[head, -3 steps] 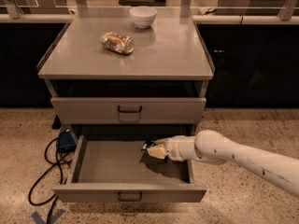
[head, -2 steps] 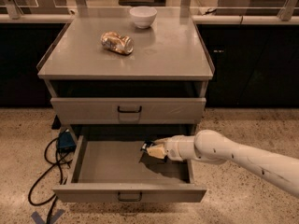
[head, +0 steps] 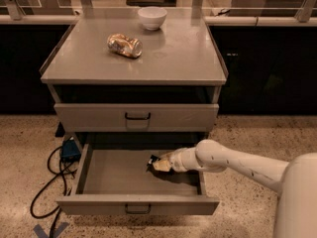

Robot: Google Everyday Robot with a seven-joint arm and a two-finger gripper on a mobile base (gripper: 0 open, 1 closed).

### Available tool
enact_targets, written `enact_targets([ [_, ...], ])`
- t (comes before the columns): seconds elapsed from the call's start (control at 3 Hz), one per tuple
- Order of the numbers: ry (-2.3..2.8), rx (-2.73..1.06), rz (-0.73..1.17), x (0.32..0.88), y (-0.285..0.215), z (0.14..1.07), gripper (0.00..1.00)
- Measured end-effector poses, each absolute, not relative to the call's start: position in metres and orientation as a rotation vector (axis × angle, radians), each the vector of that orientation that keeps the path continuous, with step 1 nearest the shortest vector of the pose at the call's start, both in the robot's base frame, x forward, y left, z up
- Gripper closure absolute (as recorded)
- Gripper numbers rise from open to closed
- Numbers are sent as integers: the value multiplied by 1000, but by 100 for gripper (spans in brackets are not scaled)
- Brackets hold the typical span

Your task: Place rxbar blueberry into middle drawer

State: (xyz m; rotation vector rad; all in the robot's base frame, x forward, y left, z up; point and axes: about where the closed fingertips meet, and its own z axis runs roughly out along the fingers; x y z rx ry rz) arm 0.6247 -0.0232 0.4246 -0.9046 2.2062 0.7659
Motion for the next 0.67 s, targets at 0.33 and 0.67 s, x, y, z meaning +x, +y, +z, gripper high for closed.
enact_targets([
  [0.33, 2231, -904, 768, 644, -14, 381, 100],
  [0.67, 2231, -898, 770, 646, -13, 378, 100],
])
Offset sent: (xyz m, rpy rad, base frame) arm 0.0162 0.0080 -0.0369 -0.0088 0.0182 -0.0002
